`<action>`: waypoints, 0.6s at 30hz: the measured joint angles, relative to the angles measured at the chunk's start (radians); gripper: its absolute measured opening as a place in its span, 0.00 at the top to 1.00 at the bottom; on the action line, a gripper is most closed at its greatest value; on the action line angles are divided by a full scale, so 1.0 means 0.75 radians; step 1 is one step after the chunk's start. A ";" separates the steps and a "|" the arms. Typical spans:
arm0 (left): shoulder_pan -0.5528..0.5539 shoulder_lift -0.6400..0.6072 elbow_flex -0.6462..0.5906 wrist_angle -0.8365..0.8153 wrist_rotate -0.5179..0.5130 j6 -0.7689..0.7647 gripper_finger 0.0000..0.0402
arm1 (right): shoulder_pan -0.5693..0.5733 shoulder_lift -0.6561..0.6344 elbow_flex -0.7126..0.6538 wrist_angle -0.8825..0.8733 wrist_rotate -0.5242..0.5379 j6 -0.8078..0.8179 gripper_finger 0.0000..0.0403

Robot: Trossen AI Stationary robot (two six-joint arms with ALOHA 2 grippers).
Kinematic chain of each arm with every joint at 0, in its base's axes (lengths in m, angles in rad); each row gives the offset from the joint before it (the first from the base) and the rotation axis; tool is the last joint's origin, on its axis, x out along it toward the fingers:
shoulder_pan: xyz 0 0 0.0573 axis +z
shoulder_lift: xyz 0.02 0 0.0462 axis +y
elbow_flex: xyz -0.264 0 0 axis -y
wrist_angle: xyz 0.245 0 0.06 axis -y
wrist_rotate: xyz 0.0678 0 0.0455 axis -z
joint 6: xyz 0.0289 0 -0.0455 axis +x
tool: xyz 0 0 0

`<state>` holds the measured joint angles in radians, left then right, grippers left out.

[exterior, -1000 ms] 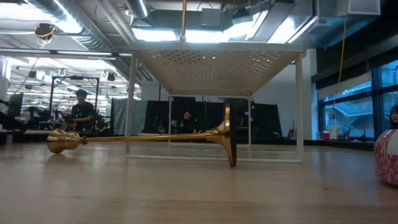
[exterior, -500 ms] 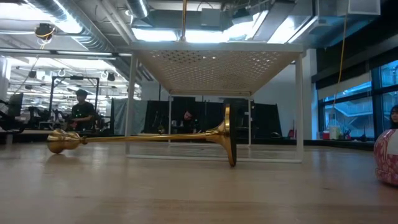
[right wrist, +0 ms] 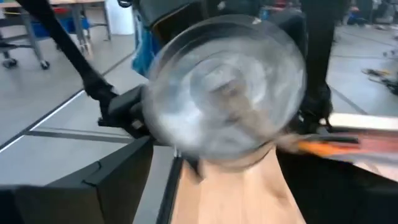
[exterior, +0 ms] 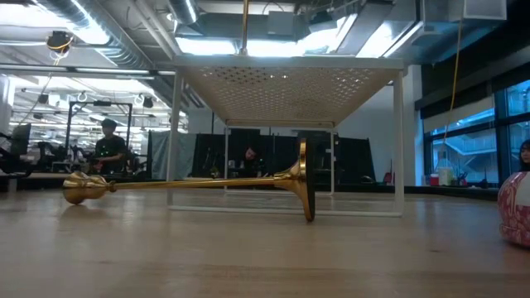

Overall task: Pick & Place candle stick holders
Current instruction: Put the left silver scented candle on the shelf

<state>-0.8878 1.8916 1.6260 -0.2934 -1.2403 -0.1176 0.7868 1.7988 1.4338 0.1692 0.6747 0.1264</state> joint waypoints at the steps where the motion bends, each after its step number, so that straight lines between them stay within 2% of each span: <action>1: 0.002 0.005 0.000 0.072 0.031 0.087 0.14 | -0.001 0.000 0.000 0.007 -0.020 -0.008 0.15; 6: 0.031 0.004 -0.001 0.347 0.187 0.311 0.14 | 0.016 0.000 0.000 0.090 -0.091 -0.101 0.15; 11: 0.088 0.004 -0.001 0.588 0.496 0.442 0.14 | 0.067 -0.002 0.000 0.176 -0.089 -0.224 0.15; 18: 0.133 0.004 0.000 0.715 0.637 0.532 0.14 | 0.132 0.000 -0.002 0.305 -0.006 -0.380 0.15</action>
<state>-0.7881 1.8950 1.6260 0.2425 -0.7623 0.2815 0.8855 1.7987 1.4322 0.3979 0.6702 -0.1585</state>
